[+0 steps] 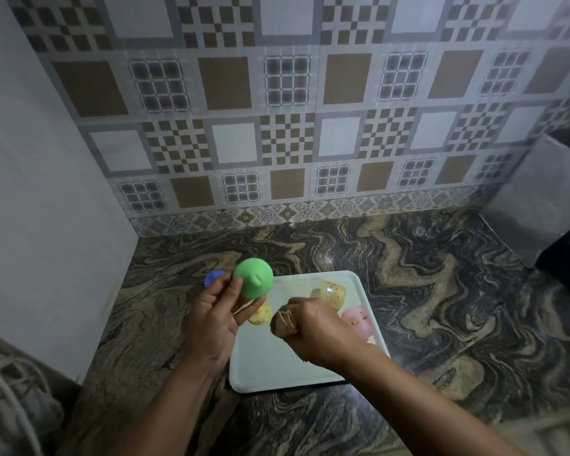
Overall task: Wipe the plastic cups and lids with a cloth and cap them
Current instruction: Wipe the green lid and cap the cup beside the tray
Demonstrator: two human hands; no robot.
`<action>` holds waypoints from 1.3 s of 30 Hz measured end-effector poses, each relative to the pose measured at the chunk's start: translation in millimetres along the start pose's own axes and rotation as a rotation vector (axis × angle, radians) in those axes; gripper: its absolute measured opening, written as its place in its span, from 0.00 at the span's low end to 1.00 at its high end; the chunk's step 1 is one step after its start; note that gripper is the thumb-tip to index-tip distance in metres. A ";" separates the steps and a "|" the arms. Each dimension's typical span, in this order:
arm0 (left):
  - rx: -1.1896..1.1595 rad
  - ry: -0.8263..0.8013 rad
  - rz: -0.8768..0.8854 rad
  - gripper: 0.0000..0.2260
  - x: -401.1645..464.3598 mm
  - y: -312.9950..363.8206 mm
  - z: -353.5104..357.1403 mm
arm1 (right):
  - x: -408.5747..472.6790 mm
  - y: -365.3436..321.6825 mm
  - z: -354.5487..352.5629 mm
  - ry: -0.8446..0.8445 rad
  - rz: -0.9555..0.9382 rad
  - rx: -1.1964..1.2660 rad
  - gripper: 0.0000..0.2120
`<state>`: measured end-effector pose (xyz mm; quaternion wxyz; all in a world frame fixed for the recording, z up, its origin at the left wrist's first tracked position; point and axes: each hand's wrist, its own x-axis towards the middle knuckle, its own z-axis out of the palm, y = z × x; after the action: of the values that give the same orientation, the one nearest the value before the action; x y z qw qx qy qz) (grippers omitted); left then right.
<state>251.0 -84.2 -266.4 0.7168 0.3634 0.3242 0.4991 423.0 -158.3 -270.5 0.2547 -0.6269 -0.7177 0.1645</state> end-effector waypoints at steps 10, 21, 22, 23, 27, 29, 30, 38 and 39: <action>0.137 -0.087 -0.035 0.16 5.9 2.6 -5.1 | 22.4 -29.7 -19.0 0.479 -0.109 0.270 0.12; -0.107 0.149 -0.117 0.10 4.9 4.1 -10.2 | 24.8 -18.4 -24.4 0.230 0.293 0.487 0.06; -0.100 0.150 -0.121 0.09 4.5 4.6 -10.5 | 26.3 -19.1 -27.2 0.276 0.322 0.641 0.08; -0.092 0.147 -0.128 0.09 4.1 3.6 -9.8 | 27.5 -19.2 -30.7 0.317 0.314 0.738 0.11; -0.064 0.128 -0.151 0.08 2.7 -1.6 -5.1 | 30.2 -29.0 -29.5 0.553 0.057 0.707 0.07; -0.028 0.098 -0.140 0.09 1.5 -3.5 -0.6 | 25.9 -27.7 -16.9 0.570 -0.160 0.461 0.05; -0.025 0.114 -0.127 0.09 1.4 -3.4 0.9 | 23.9 -24.3 -11.6 0.519 -0.183 0.354 0.05; 0.248 0.232 -0.062 0.06 7.7 -3.5 -1.2 | 31.2 -17.5 -25.5 0.521 0.084 0.321 0.11; 0.265 0.214 -0.060 0.06 7.7 -4.4 3.0 | 30.1 -23.7 -22.6 0.519 -0.041 0.294 0.12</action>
<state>257.9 -78.5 -269.3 0.6388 0.3895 0.4723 0.4661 414.0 -134.4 -234.2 0.5208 -0.5898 -0.6097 0.0959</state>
